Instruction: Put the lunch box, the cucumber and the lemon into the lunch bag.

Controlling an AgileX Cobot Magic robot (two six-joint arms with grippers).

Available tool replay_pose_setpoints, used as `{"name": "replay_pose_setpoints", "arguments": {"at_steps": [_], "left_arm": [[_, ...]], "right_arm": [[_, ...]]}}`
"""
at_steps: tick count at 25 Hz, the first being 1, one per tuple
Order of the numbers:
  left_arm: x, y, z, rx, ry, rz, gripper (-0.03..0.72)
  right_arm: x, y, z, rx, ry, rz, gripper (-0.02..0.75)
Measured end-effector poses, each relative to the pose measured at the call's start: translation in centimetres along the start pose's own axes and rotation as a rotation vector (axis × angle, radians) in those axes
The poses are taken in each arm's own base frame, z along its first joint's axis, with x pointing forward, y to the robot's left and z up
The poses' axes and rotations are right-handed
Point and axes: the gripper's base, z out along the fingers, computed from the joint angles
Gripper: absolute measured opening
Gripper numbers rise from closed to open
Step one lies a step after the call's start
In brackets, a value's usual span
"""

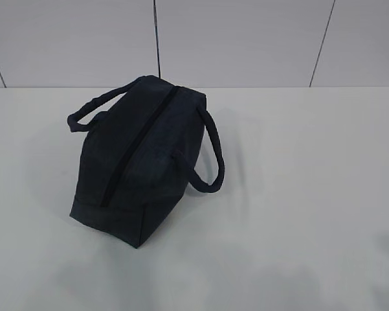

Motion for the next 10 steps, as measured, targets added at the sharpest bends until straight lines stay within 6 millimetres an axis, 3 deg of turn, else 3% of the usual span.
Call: {"name": "replay_pose_setpoints", "arguments": {"at_steps": [10], "left_arm": [[0.0, 0.0, 0.0, -0.002, 0.0, -0.003, 0.235]], "right_arm": [[0.0, 0.0, 0.0, 0.0, 0.0, 0.0, 0.334]]}}
